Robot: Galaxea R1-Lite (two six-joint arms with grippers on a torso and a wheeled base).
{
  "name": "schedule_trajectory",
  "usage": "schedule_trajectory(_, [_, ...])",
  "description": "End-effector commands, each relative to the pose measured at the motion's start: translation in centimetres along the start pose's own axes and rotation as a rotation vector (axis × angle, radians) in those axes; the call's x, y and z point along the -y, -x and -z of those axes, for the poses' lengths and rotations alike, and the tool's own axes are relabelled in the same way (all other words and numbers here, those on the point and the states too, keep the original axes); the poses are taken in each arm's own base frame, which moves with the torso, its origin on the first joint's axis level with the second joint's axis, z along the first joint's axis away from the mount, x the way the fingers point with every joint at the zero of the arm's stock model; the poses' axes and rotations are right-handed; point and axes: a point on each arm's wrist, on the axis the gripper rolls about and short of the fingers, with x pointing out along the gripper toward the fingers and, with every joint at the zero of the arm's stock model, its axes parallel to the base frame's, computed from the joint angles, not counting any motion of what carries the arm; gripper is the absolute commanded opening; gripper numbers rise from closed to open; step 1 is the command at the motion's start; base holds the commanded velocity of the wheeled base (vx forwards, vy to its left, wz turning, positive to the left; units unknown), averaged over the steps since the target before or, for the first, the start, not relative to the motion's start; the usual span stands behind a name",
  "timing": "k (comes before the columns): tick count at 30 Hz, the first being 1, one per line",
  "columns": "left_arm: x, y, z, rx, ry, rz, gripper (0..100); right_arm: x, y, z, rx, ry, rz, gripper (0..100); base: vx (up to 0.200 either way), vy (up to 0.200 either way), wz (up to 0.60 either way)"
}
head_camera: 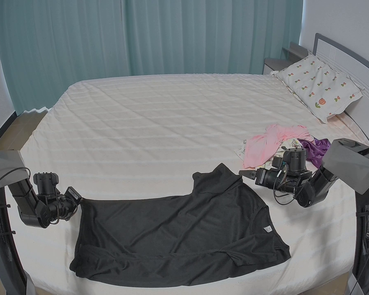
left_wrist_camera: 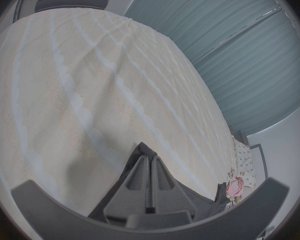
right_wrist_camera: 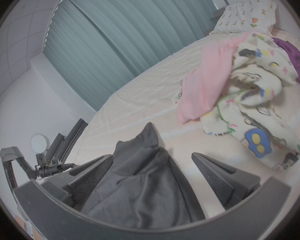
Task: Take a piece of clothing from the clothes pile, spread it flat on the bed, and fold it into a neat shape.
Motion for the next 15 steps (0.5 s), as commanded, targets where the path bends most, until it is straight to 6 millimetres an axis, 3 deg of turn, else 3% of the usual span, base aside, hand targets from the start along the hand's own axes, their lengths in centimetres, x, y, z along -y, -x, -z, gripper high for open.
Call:
schedule_trajectory(1, [-0.1,0.2,0.1,-0.004,0.004,0.0,0,-1.6,-3.1,0.5,-0.007,-0.049,0.003,100,0.0,0.0,0.0])
schedule_trajectory(4, [-0.1,0.2,0.2,-0.005,0.005,-0.001,0,-0.3,-4.1,1.2,-0.011,-0.03,0.025,100,0.0,0.0,0.0])
schedule_trajectory(15, [-0.1,0.2,0.1,-0.002,0.006,-0.001,0,2.9,-3.6,1.7,-0.066,0.13,-0.018,100,0.0,0.0,0.0])
